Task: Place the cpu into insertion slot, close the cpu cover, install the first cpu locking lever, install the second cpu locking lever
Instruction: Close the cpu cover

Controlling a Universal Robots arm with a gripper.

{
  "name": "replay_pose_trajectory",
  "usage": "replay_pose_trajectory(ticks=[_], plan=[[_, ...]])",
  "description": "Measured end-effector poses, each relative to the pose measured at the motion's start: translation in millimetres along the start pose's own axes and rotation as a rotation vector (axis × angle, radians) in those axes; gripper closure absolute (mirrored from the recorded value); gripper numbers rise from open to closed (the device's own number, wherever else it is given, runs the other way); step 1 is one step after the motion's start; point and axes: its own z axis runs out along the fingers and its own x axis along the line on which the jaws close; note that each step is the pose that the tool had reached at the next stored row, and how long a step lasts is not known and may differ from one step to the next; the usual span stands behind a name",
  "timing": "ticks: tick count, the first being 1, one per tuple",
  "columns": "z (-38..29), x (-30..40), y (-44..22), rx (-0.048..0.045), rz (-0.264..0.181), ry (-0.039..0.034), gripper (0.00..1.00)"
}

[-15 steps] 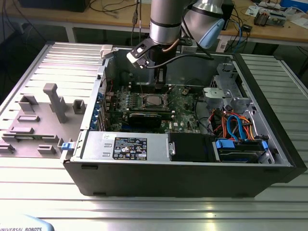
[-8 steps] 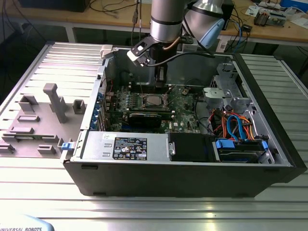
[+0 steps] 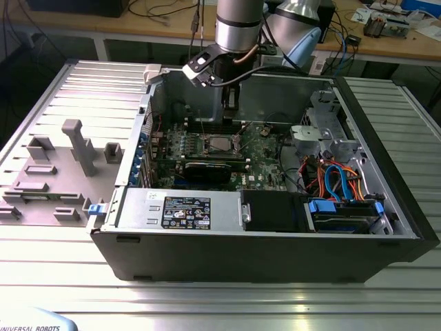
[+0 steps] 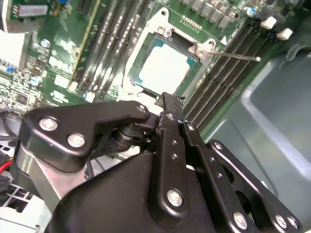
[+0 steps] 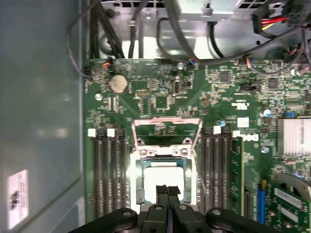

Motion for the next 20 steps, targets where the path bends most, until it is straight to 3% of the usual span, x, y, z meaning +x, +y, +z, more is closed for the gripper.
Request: replay_pose_trajectory(ticks=[7, 20], plan=[[-2.2, 0.2, 0.1, -0.0014, -0.032, -0.001, 0.89], [-2.4, 0.2, 4.1, -0.0013, -0.032, -0.0014, 0.89]])
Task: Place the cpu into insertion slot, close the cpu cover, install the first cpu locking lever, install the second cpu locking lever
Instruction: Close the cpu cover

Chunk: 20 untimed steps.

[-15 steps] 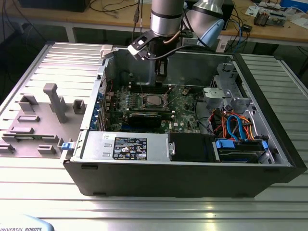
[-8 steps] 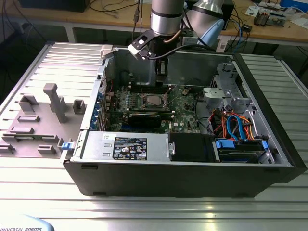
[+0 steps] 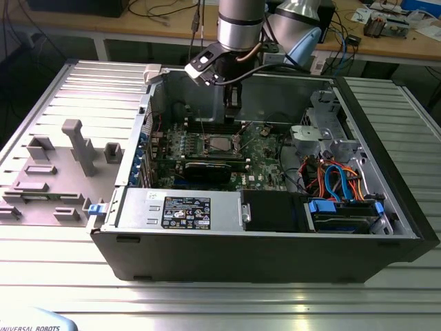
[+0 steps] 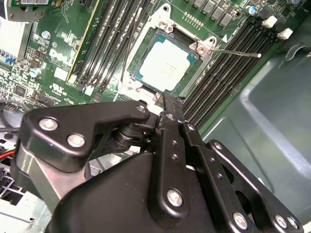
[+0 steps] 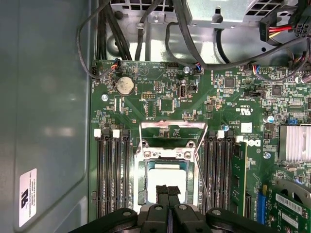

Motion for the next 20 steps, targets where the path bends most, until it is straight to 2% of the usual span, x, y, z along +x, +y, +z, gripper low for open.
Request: replay_pose_trajectory(ticks=[12, 20], plan=[[0.1, -0.2, 10.9, -0.0001, 0.0, -0.0008, 0.89], [0.1, -0.3, 15.2, -0.0001, 0.0, -0.0012, 0.89]])
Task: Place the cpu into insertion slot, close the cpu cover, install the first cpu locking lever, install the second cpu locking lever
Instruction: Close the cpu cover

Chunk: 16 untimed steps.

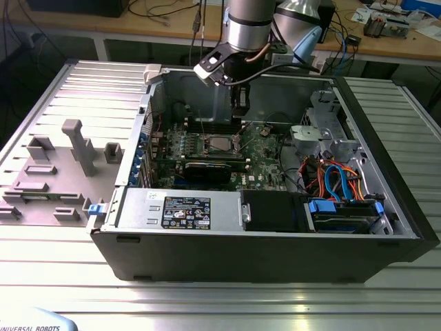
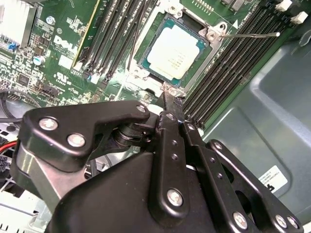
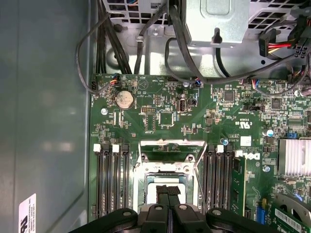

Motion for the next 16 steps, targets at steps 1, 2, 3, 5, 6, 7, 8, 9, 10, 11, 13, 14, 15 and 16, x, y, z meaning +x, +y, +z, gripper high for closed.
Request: replay_pose_trajectory(ticks=[1, 2, 3, 5, 6, 7, 8, 9, 10, 11, 13, 14, 15, 16], plan=[[0.0, 0.0, 0.7, 0.0001, 0.0, -0.0001, 0.89], [0.0, 0.0, 1.1, 0.0, 0.0, -0.0001, 0.89], [0.0, -0.1, 2.2, 0.0, 0.0, -0.0002, 0.89], [0.0, -0.1, 3.3, 0.0, 0.0, -0.0003, 0.89], [0.0, -0.1, 4.0, 0.0, 0.0, -0.0003, 0.89], [0.0, -0.1, 4.6, 0.0, 0.0, -0.0004, 0.89], [0.0, -0.1, 5.0, 0.0, 0.0, -0.0004, 0.89], [0.0, -0.1, 5.3, 0.0, 0.0, -0.0004, 0.89], [0.0, -0.1, 5.9, 0.0, 0.0, -0.0005, 0.89], [0.0, -0.2, 6.4, 0.0, 0.0, -0.0005, 0.89], [0.0, -0.2, 7.5, 0.0, 0.0, -0.0006, 0.89], [0.0, -0.2, 8.1, 0.0001, 0.0, -0.0006, 0.89], [0.0, -0.2, 8.6, 0.0001, 0.0, -0.0007, 0.89], [0.0, -0.2, 9.0, 0.0001, 0.0, -0.0007, 0.89]])
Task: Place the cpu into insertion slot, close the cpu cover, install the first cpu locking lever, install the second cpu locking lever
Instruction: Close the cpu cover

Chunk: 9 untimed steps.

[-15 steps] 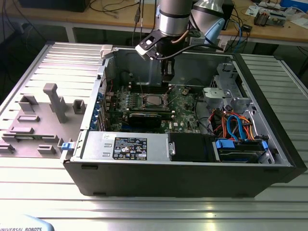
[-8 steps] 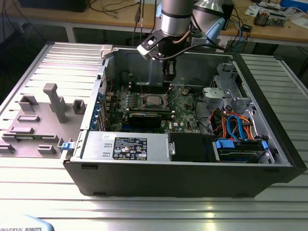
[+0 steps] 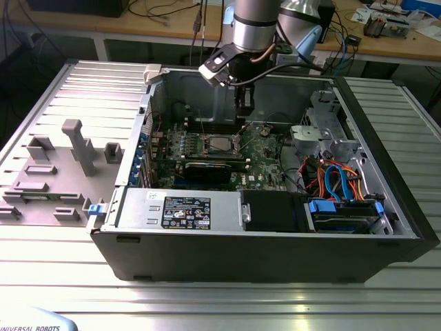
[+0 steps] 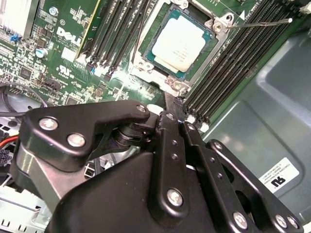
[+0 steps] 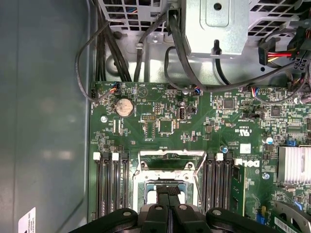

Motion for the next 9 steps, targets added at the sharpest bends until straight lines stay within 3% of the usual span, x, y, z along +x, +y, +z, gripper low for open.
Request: replay_pose_trajectory(ticks=[9], plan=[[-0.3, 0.0, 2.1, 0.0, 0.0, -0.0001, 0.89]])
